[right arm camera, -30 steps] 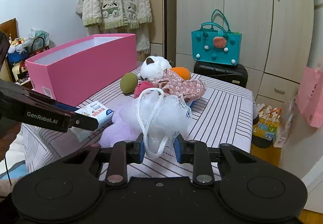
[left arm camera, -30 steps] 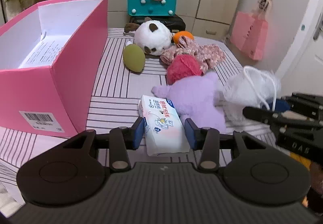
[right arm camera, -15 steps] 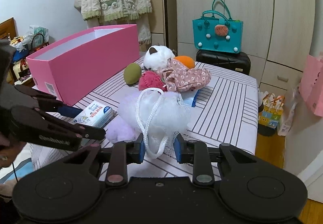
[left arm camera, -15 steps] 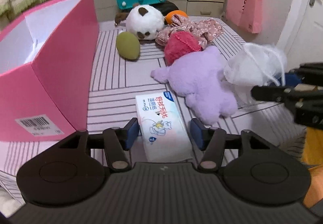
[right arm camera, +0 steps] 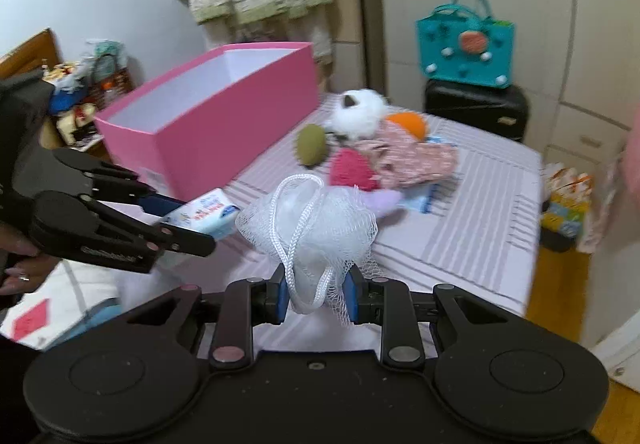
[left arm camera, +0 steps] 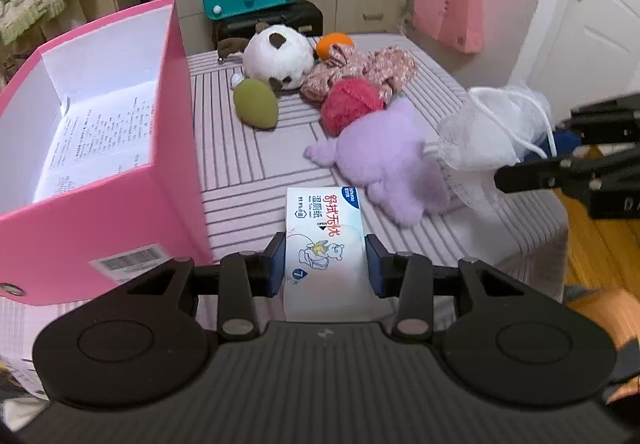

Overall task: Organize soft objects
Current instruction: 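Lift the tissue pack with the left gripper while the right gripper carries the pouf toward the pink box, then release the tissue pack into the pink box with the left gripper while the right gripper releases the pouf, then withdraw both grippers from the box toward the lilac plush toy, then grasp the lilac plush toy with the left gripper while the right gripper grips it too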

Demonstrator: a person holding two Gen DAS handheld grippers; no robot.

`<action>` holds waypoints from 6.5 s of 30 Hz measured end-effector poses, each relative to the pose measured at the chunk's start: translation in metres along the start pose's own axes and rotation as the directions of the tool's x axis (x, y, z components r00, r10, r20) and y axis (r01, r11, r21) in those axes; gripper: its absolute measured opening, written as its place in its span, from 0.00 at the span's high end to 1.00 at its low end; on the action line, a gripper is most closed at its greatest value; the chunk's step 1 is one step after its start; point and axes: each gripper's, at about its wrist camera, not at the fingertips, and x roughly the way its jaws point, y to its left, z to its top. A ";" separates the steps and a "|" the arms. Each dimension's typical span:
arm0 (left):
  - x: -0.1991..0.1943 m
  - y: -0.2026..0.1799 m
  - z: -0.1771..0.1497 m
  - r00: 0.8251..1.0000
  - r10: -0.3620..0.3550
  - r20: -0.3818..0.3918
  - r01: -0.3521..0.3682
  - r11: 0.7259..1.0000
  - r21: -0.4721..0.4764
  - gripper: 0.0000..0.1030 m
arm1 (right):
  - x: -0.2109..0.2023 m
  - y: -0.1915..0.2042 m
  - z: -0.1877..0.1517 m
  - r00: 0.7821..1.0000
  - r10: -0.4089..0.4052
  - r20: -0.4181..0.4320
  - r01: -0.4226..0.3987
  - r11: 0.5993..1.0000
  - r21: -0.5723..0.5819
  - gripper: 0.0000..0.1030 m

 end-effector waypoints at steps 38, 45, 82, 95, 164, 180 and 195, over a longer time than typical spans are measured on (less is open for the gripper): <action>-0.106 0.158 0.050 0.976 -0.191 0.106 0.202 0.973 -0.107 0.62 | 0.061 0.102 0.175 0.985 0.173 -0.019 -0.173 0.965 -0.197 0.69; -0.062 0.198 0.087 0.985 -0.110 0.134 0.136 0.971 -0.197 0.62 | 0.114 0.112 0.212 0.998 0.057 0.016 -0.048 0.937 -0.345 0.69; 0.018 0.240 0.130 0.995 0.095 -0.025 -0.099 0.970 -0.222 0.52 | 0.151 0.079 0.230 0.979 0.154 -0.132 -0.183 0.951 -0.248 0.43; -0.057 0.185 0.109 0.991 0.132 -0.014 -0.133 0.985 -0.108 0.40 | 0.086 0.087 0.203 0.981 0.178 -0.079 -0.193 0.948 -0.254 0.42; 0.077 -0.026 0.070 0.981 -0.156 -0.113 0.135 0.976 -0.172 0.18 | 0.026 -0.073 0.008 0.997 -0.073 -0.027 0.069 0.989 -0.134 0.25; 0.092 -0.008 0.069 0.971 -0.207 -0.121 0.152 0.922 -0.358 0.21 | 0.064 -0.039 0.006 0.984 0.139 -0.111 -0.157 0.973 -0.167 0.20; 0.094 -0.003 0.070 0.986 -0.145 -0.082 0.105 0.923 -0.370 0.20 | 0.080 -0.006 -0.002 0.997 -0.075 0.016 0.076 0.996 -0.037 0.36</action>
